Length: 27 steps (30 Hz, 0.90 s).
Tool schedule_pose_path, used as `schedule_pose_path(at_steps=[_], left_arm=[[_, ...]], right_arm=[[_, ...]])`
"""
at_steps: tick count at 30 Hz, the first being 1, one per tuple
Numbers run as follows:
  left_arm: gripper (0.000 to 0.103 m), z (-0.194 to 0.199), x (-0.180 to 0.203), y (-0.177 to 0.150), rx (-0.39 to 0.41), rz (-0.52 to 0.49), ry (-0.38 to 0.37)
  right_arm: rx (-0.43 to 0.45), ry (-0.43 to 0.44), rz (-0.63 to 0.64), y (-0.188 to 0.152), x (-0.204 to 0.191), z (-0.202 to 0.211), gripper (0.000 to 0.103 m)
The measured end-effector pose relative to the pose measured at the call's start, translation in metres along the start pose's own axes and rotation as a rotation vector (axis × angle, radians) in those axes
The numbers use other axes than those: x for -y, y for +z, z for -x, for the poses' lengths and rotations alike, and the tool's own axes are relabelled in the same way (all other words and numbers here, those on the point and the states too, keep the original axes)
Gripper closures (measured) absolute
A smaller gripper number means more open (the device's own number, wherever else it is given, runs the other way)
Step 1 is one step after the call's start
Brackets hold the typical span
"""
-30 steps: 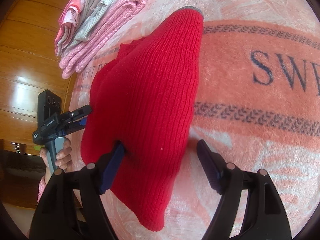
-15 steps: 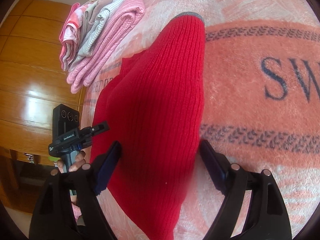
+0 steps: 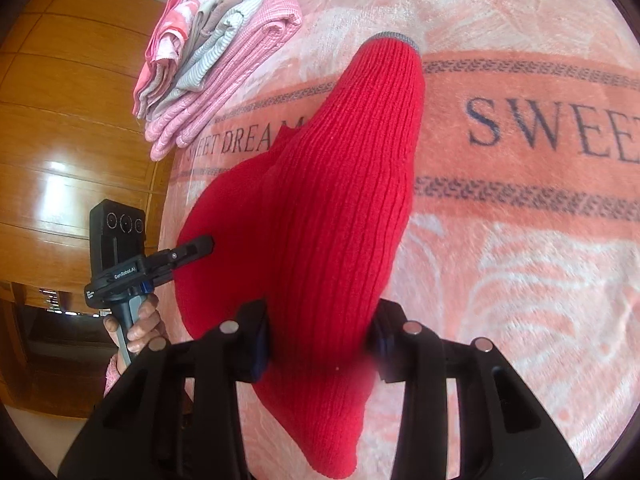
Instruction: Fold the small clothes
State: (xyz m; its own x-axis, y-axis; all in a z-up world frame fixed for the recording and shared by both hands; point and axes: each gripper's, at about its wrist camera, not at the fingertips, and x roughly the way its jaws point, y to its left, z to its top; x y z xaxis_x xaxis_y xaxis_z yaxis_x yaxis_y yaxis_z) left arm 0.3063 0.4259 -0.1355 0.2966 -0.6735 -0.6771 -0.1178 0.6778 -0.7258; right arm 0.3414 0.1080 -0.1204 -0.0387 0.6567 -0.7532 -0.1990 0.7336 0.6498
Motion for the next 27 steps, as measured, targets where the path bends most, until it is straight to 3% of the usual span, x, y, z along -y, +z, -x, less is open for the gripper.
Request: schedule_pose_path(at_steps=[3,6,9,12,15,17,19,22,23,27], left_arm=[[0.085,-0.01,0.013,-0.026,-0.079,0.057,-0.07],[0.088,-0.014,0.034,-0.049,-0.116,0.028,-0.097],[0.088,-0.033,0.052,-0.07,-0.162,-0.052,-0.048],[0.088,-0.064,0.056,-0.089,-0.202,-0.122,0.064],[0.086,-0.08,0.056,-0.102,-0.18,-0.188,0.157],[0.081,-0.072,0.058,-0.108,-0.154,-0.186,0.152],[0.076,-0.054,0.058,-0.118,-0.119,-0.15,0.117],[0.053,-0.027,0.066,-0.135,-0.095,-0.115,0.073],[0.05,-0.021,0.071,-0.142,-0.087,-0.11,0.072],[0.05,-0.025,0.112,-0.175,-0.097,-0.162,0.12]], right_arm=[[-0.04,-0.041,-0.013,-0.017,0.009,0.034,0.065],[-0.052,-0.108,0.0,-0.048,0.02,0.067,0.065],[-0.069,-0.157,-0.019,-0.085,0.042,0.076,0.065],[-0.108,-0.207,-0.071,-0.111,0.077,0.055,0.062],[-0.074,-0.206,-0.127,-0.124,0.107,0.043,0.053],[-0.046,-0.163,-0.156,-0.132,0.111,0.052,0.049],[0.001,-0.174,-0.12,-0.142,0.101,0.069,0.038],[0.034,-0.154,-0.09,-0.166,0.085,0.086,0.034],[0.033,-0.158,-0.093,-0.175,0.081,0.089,0.035],[-0.006,-0.208,-0.117,-0.209,0.075,0.083,0.035]])
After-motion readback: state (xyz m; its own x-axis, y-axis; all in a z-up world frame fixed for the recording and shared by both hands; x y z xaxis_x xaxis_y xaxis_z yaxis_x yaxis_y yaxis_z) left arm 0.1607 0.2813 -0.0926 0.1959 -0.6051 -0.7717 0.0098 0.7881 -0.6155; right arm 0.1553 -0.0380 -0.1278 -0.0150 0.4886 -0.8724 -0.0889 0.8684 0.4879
